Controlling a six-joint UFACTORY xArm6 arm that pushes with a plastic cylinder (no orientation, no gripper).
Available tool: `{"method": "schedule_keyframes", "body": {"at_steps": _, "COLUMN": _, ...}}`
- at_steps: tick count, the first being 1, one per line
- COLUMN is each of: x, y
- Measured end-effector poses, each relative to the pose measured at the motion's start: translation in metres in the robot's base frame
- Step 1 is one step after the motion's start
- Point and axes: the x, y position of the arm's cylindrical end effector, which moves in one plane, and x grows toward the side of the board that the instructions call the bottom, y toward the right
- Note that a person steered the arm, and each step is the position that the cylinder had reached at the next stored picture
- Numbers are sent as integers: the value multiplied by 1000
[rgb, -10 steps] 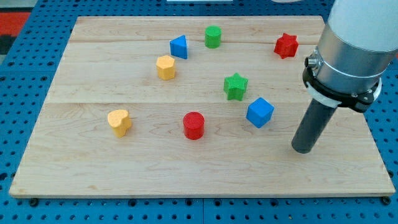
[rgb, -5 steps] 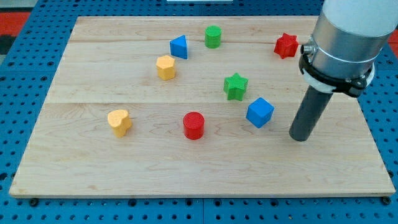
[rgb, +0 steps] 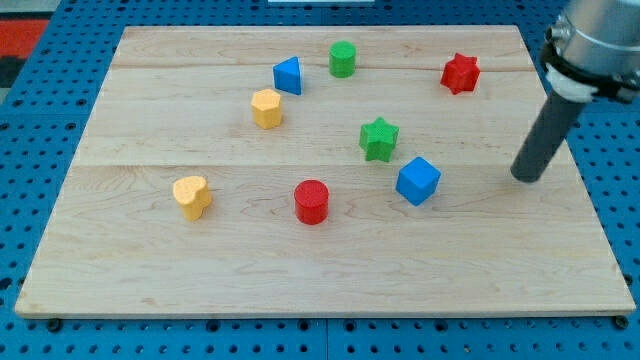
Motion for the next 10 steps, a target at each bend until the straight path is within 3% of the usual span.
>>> {"method": "schedule_keyframes", "body": {"at_steps": 2, "x": -77, "y": -6}}
{"method": "schedule_keyframes", "body": {"at_steps": 3, "x": -87, "y": -37}}
{"method": "schedule_keyframes", "body": {"at_steps": 5, "x": -106, "y": -35}}
{"method": "schedule_keyframes", "body": {"at_steps": 7, "x": -153, "y": -39}}
{"method": "schedule_keyframes", "body": {"at_steps": 8, "x": -164, "y": -52}}
{"method": "schedule_keyframes", "body": {"at_steps": 9, "x": -121, "y": -94}}
{"method": "schedule_keyframes", "body": {"at_steps": 10, "x": -115, "y": -156}}
